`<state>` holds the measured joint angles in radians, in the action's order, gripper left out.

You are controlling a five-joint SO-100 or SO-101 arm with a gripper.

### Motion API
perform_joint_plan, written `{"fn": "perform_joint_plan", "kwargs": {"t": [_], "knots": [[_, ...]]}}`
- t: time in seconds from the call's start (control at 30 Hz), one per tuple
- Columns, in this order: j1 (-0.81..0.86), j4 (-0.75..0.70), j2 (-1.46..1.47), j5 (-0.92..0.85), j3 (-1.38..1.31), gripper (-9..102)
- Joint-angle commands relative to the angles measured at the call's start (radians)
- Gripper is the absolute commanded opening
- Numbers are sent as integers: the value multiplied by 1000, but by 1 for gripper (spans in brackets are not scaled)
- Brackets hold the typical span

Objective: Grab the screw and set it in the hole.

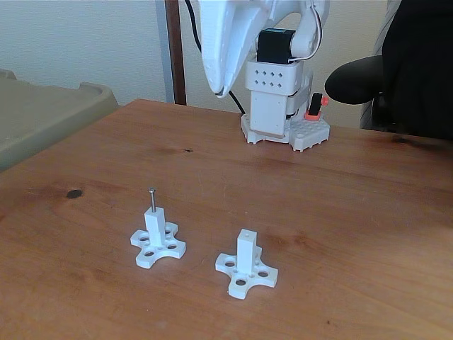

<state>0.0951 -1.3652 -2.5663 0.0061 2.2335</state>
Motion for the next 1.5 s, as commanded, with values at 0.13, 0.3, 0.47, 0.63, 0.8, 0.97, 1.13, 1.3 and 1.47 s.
{"fn": "perform_joint_plan", "kwargs": {"t": [0.13,0.3,0.47,0.63,0.8,0.97,1.13,1.3,1.47], "knots": [[0,28,152,-6,-195,-4],[2,48,236,-8,-250,-4],[11,71,331,-11,-296,-4],[40,109,431,-9,-341,-4],[55,120,508,-8,-385,-4],[57,124,572,-11,-423,-4],[54,126,607,-12,-448,-1],[49,124,638,-12,-472,1],[51,126,690,-11,-505,3]]}}
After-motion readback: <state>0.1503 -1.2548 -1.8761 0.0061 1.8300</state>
